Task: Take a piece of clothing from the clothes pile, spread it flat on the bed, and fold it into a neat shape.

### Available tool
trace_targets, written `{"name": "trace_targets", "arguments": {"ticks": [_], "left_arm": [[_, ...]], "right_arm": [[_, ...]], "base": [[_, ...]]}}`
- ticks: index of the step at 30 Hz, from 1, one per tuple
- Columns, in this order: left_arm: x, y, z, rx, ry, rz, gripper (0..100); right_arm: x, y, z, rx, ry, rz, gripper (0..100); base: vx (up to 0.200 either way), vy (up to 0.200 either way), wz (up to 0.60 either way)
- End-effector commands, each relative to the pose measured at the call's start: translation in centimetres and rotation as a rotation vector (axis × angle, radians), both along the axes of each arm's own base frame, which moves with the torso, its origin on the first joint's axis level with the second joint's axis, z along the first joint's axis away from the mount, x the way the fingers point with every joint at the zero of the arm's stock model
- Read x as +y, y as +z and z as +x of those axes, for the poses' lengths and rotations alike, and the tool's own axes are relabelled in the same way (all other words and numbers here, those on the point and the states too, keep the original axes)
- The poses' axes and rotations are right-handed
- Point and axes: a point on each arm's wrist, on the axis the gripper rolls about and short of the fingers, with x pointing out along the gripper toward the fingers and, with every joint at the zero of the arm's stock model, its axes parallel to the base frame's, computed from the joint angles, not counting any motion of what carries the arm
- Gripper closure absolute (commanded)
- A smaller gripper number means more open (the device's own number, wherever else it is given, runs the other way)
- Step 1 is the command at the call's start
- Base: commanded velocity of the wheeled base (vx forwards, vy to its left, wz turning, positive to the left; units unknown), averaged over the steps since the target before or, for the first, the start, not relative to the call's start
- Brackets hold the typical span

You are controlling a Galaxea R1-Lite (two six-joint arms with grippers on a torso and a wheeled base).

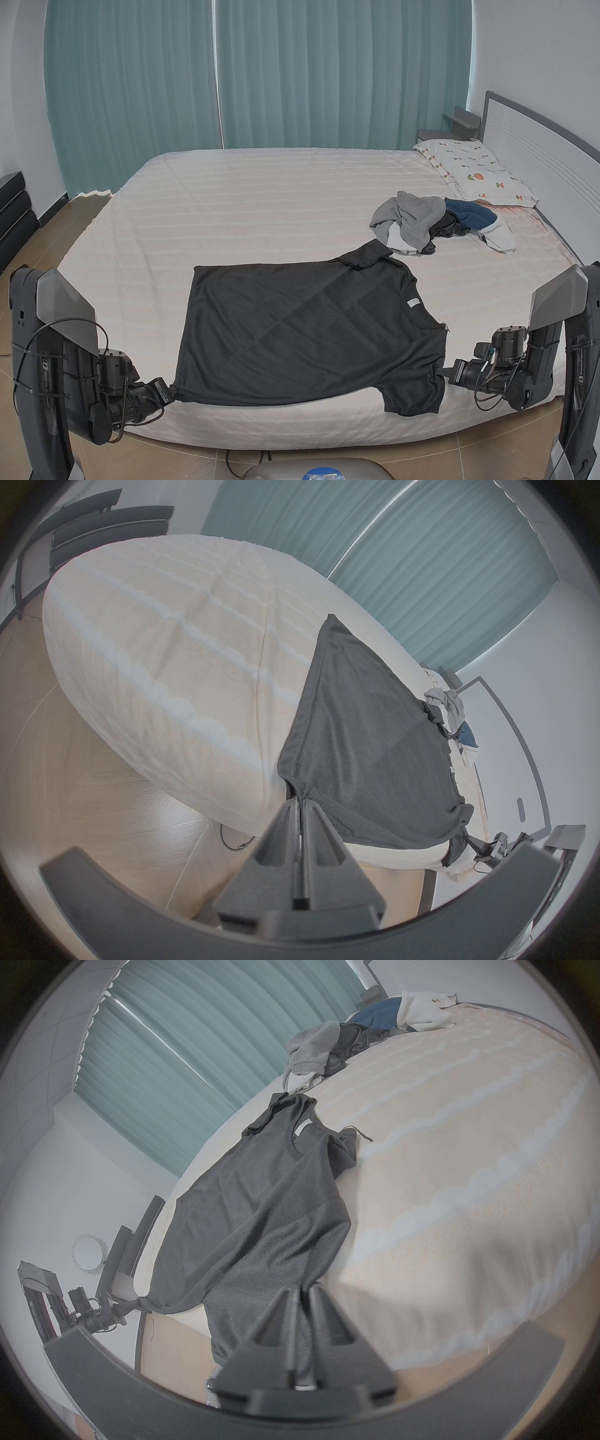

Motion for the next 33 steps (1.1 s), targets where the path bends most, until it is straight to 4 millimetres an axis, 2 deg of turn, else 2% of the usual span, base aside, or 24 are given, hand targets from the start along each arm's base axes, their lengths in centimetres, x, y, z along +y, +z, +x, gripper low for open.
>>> {"name": "trace_targets", "arguments": {"ticks": [1, 8, 13, 14, 16, 17, 19, 20, 25, 33], "left_arm": [[0.1, 0.2, 0.2, -0.021, 0.004, -0.004, 100], [0.1, 0.2, 0.3, -0.024, 0.013, -0.01, 100], [0.4, 0.8, 0.1, -0.037, 0.027, 0.001, 100], [0.5, 1.2, 0.0, -0.049, 0.031, -0.001, 100], [0.5, 1.2, 0.0, -0.049, 0.031, -0.001, 100], [0.5, 1.7, -0.1, -0.06, 0.028, 0.006, 100], [0.5, 1.8, -0.2, -0.06, 0.029, 0.007, 100], [0.5, 1.9, -0.5, -0.054, 0.039, 0.019, 100], [0.6, 1.9, -0.7, -0.05, 0.05, 0.04, 100], [0.6, 1.7, -1.7, -0.019, 0.016, 0.127, 100]], "right_arm": [[0.1, 0.9, 0.3, -0.027, 0.005, -0.003, 100], [0.2, 1.2, -0.5, 0.003, 0.007, -0.021, 100], [-0.7, 1.9, -2.8, 0.053, -0.053, -0.053, 100], [-0.7, 1.9, -3.4, 0.073, -0.052, -0.054, 100], [-0.7, 1.9, -3.4, 0.073, -0.052, -0.054, 100], [-0.4, 2.0, -4.7, 0.107, -0.046, -0.046, 100], [-0.3, 2.1, -5.0, 0.111, -0.046, -0.047, 100], [-0.2, 2.3, -5.9, 0.116, -0.042, -0.054, 100], [0.1, 3.0, -8.2, 0.11, -0.021, -0.061, 100], [0.1, 2.9, -8.5, 0.15, -0.031, -0.078, 100]], "base": [[0.0, 0.0, 0.0], [0.0, 0.0, 0.0], [0.0, 0.0, 0.0], [0.0, 0.0, 0.0], [0.0, 0.0, 0.0], [0.0, 0.0, 0.0], [0.0, 0.0, 0.0], [0.0, 0.0, 0.0], [0.0, 0.0, 0.0], [0.0, 0.0, 0.0]]}}
